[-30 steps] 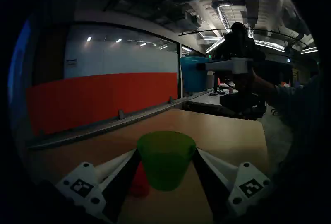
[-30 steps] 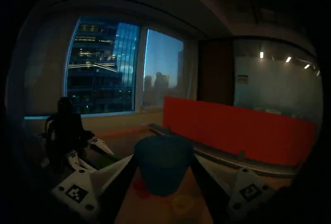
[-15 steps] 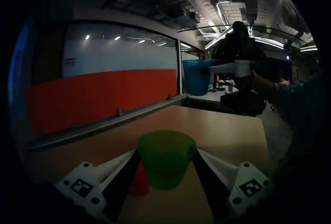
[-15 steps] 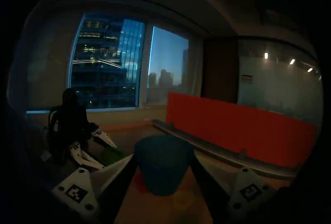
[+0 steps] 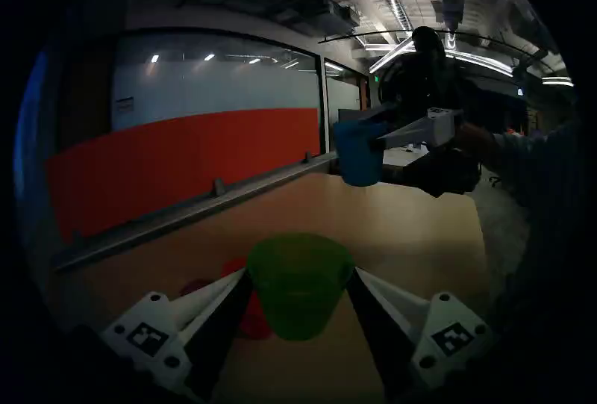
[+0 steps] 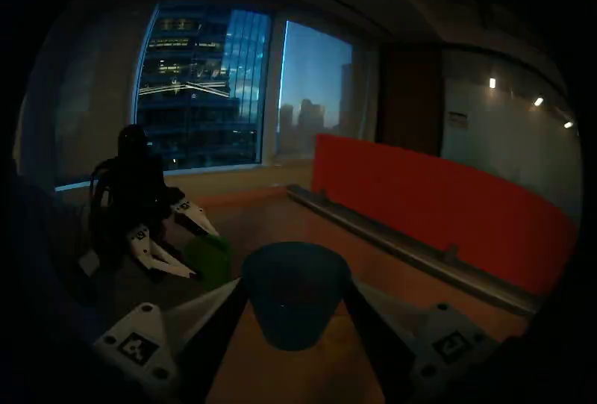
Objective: Pour water
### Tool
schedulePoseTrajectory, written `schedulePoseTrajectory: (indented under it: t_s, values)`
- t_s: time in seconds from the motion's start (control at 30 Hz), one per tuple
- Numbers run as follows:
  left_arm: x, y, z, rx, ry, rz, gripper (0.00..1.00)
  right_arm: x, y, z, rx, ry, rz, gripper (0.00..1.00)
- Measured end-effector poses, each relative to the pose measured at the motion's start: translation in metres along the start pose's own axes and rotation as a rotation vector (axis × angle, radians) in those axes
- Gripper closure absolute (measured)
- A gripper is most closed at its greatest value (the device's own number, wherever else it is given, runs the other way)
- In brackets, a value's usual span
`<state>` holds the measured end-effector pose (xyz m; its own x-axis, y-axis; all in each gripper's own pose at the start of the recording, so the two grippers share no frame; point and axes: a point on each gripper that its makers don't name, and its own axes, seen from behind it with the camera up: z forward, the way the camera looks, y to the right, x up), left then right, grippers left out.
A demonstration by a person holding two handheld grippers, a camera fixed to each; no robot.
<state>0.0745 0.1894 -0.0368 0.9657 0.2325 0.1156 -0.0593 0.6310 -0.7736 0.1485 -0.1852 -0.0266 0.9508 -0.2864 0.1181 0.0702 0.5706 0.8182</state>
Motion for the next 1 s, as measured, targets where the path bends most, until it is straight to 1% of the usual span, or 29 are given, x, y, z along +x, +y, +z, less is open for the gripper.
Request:
schedulePoseTrajectory:
  t_s: [0.2, 0.4, 0.6, 0.77, 0.9, 1.0]
  values:
    - [-0.015, 0.000, 0.000, -0.004, -0.051, 0.007, 0.14, -0.015, -0.001, 0.003, 0.014, -0.041, -0.009, 0.08]
    - [-0.031, 0.003, 0.001, -0.020, -0.103, 0.015, 0.14, -0.031, -0.002, 0.008, 0.030, -0.077, 0.000, 0.07]
    - [-0.050, 0.004, 0.002, -0.028, -0.159, 0.030, 0.14, -0.049, -0.002, 0.012, 0.044, -0.120, -0.007, 0.07]
    - [-0.063, 0.000, 0.002, -0.026, -0.200, 0.028, 0.14, -0.066, -0.001, 0.016, 0.051, -0.161, -0.025, 0.07]
    - [-0.075, -0.005, 0.002, -0.025, -0.236, 0.023, 0.14, -0.077, -0.003, 0.020, 0.060, -0.186, -0.033, 0.07]
    - [-0.084, -0.007, 0.002, -0.026, -0.266, 0.027, 0.14, -0.085, -0.003, 0.024, 0.064, -0.201, -0.035, 0.07]
